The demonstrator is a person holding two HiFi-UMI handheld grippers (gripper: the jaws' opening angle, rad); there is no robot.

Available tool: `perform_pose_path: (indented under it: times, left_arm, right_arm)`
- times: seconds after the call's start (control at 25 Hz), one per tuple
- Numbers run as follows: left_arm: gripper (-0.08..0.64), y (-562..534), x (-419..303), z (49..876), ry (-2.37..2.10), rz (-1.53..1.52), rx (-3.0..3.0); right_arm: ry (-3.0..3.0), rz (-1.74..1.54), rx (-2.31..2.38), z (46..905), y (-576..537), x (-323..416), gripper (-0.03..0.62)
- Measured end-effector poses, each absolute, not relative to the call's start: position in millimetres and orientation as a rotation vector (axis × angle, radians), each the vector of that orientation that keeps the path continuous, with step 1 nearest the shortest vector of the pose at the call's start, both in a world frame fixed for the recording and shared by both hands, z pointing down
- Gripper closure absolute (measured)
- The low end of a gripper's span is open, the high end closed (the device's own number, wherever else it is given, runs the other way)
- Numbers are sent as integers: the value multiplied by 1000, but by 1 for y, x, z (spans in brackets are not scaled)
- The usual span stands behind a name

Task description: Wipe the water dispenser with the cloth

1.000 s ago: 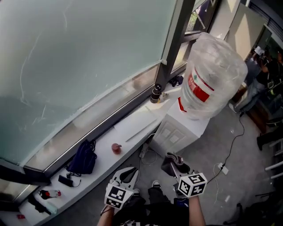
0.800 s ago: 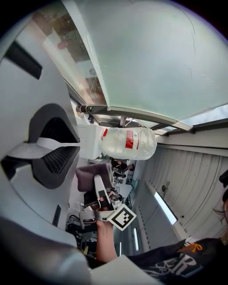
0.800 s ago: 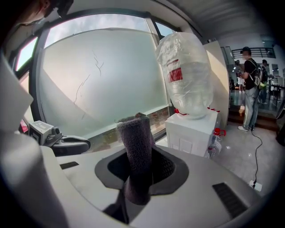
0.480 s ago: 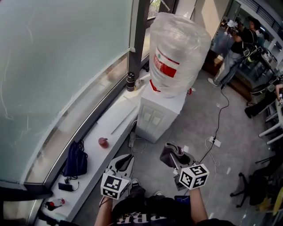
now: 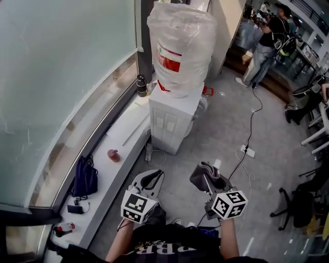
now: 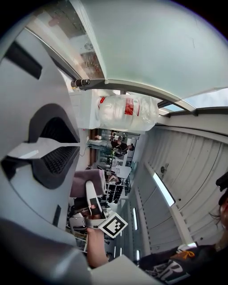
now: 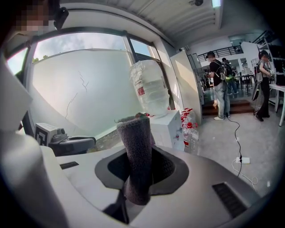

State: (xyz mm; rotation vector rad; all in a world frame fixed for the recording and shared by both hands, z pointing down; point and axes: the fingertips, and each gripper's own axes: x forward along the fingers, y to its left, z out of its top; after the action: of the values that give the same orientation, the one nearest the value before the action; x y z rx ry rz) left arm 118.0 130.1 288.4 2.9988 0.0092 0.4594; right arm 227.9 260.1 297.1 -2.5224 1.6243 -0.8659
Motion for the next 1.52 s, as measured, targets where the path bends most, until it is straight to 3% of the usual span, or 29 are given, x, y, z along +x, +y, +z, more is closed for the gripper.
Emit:
perform_pose_path:
  times: [0.56,1.52]
  left_arm:
    - [523,281,84,261,114,474,3014]
    - [523,374,50,242,182,381,3078]
  right_arm:
    - [1630,-785,-2472,285,378,191,488]
    - [1669,-670,-2518,267,460,150,489]
